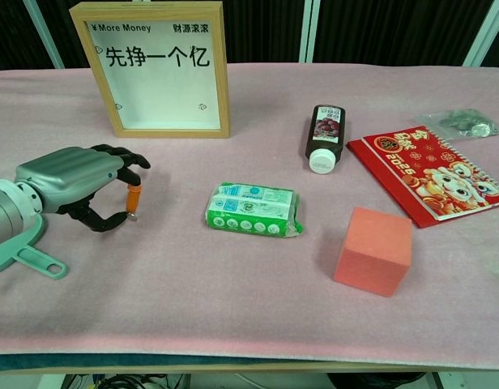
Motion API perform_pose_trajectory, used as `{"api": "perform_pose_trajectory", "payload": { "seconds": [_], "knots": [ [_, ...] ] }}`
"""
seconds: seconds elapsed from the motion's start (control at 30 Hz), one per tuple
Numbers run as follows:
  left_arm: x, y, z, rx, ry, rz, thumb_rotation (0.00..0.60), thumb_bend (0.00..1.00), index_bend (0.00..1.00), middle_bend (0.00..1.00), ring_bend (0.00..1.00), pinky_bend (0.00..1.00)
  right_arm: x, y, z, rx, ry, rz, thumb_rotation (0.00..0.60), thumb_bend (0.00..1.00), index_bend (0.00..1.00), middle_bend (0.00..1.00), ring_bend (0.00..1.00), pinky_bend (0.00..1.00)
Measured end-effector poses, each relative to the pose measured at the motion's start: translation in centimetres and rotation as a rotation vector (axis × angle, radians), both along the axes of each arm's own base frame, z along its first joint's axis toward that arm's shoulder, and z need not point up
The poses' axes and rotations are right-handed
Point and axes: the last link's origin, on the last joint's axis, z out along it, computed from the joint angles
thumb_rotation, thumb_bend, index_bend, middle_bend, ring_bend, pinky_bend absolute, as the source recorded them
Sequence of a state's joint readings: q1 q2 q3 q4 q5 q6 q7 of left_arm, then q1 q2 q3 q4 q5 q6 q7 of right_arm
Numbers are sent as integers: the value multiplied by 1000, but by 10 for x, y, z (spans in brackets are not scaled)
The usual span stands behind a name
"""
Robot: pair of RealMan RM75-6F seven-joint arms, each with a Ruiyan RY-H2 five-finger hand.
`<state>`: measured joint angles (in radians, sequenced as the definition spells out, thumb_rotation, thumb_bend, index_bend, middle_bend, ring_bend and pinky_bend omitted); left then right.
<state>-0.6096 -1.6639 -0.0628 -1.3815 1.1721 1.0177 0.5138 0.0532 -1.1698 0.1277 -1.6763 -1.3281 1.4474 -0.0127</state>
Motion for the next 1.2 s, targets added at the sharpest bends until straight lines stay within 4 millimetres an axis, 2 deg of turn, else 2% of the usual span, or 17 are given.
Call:
{"api": "perform_pose_trajectory", "payload": {
  "seconds": [0.87, 1.2],
  "knots": [
    [0, 1, 0, 13, -2, -4, 600, 456, 614, 135, 0, 0, 0, 0, 0, 3, -2, -4, 600, 75, 149, 24, 142, 212],
    [15, -1, 20, 73, -67, -44, 600, 456, 622, 139, 0, 0, 0, 0, 0, 2, -4, -4, 600, 74, 148, 24, 142, 212]
  ]
}}
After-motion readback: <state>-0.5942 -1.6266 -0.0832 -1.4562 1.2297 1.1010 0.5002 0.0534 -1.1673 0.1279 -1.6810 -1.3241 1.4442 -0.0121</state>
